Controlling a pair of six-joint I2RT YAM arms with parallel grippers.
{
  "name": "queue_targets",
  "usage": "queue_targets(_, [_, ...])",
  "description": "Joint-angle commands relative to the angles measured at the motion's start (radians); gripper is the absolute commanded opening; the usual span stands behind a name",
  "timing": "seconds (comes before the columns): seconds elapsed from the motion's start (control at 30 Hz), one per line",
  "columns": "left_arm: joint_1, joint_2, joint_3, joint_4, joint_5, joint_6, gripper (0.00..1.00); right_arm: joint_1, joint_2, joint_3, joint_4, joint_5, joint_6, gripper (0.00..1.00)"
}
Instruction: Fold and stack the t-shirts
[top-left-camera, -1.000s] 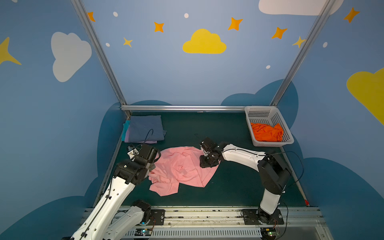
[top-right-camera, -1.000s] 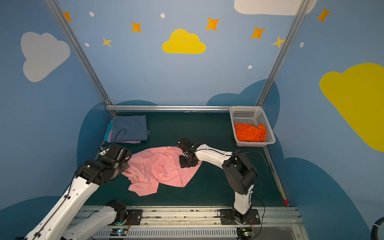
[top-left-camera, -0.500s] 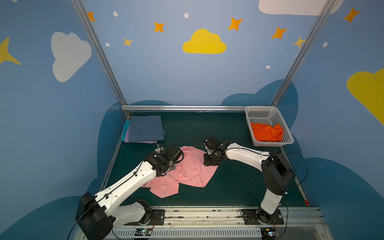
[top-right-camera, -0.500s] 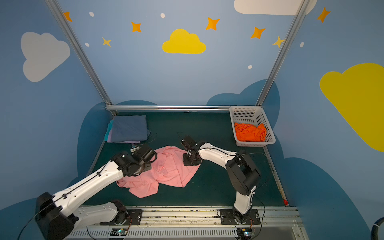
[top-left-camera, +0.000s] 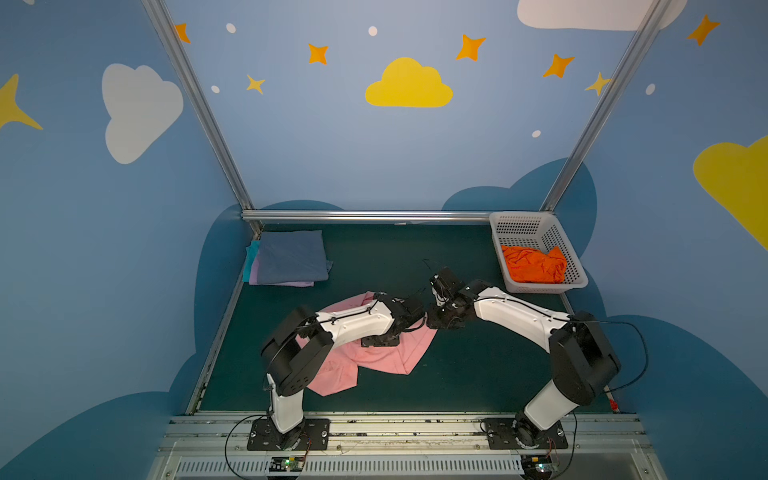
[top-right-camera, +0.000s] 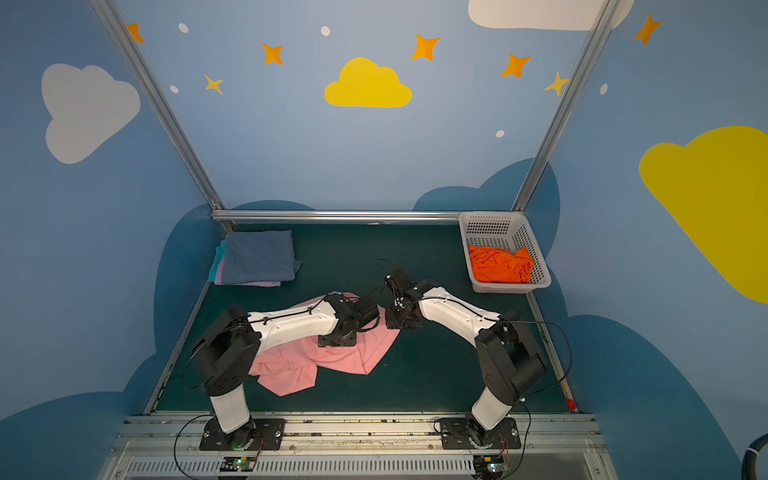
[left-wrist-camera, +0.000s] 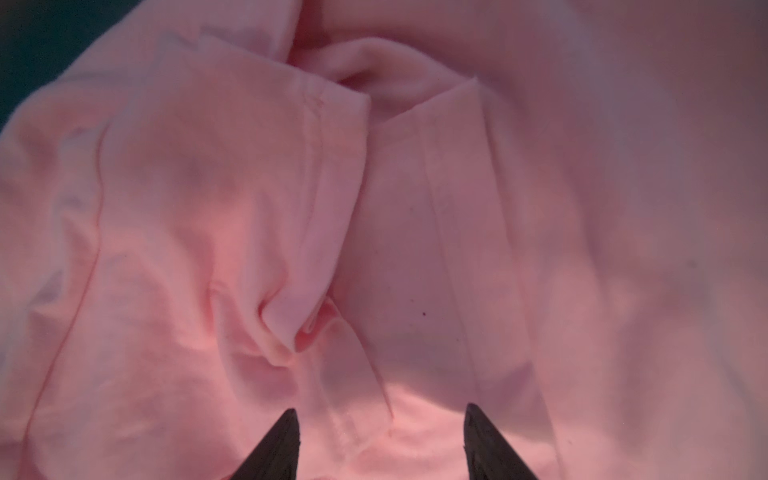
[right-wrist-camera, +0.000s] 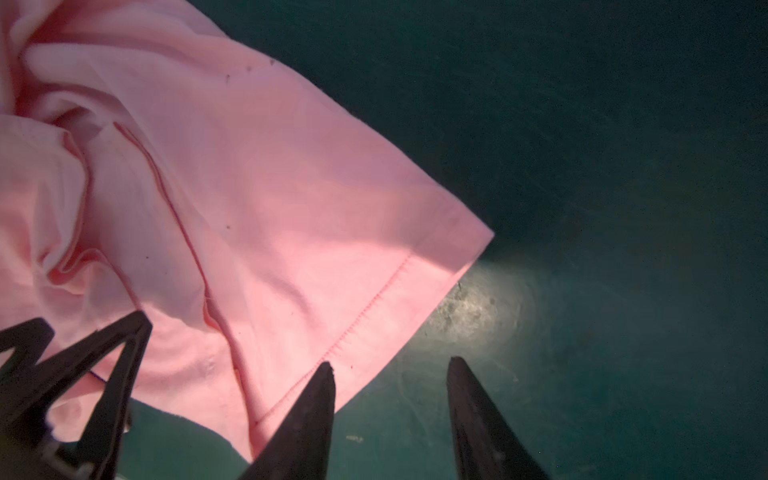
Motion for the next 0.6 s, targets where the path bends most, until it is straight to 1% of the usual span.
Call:
queue_targets(0.0, [0.008, 0.026, 0.008, -0.095, -0.067, -0.006, 0.59, -0.015, -0.049, -0.015, -0.019, 0.001, 0.008, 0.46])
queue_targets(0.13, [0.028, 0.044, -0.012, -0.093, -0.072, -0.009, 0.51, -0.020, -0.052, -0.011, -0.019, -0.011, 0.006, 0.46])
queue_targets(0.17, [0.034, 0.046, -0.016, -0.089, -0.068, -0.006, 0.45, -0.020, -0.051, -0.008, -0.019, -0.014, 0.006, 0.46])
queue_targets(0.2, [0.042, 0.048, -0.017, -0.089, -0.067, -0.006, 0.35, -0.020, -0.051, -0.006, -0.019, -0.016, 0.007, 0.46])
queue_targets(0.23, [0.050, 0.049, -0.013, -0.096, -0.068, -0.007, 0.22, -0.020, -0.051, -0.006, -0.019, -0.017, 0.007, 0.46])
queue_targets(0.27, [0.057, 0.046, -0.008, -0.108, -0.071, -0.009, 0.12, -0.020, -0.052, -0.006, -0.019, -0.019, 0.006, 0.46])
queue_targets(0.3, [0.064, 0.037, 0.001, -0.122, -0.082, -0.009, 0.04, -0.021, -0.053, -0.006, -0.019, -0.019, 0.006, 0.46])
queue_targets(0.37, [0.074, 0.004, 0.021, -0.153, -0.114, -0.001, 0.04, -0.022, -0.055, -0.006, -0.020, -0.017, 0.004, 0.46])
queue_targets(0.5, [0.104, -0.108, 0.071, -0.236, -0.183, 0.017, 0.04, -0.018, -0.048, 0.011, -0.025, -0.014, -0.002, 0.46])
queue_targets(0.57, [0.122, -0.175, 0.068, -0.239, -0.179, 0.027, 0.04, -0.008, -0.036, 0.032, -0.028, -0.014, -0.008, 0.46])
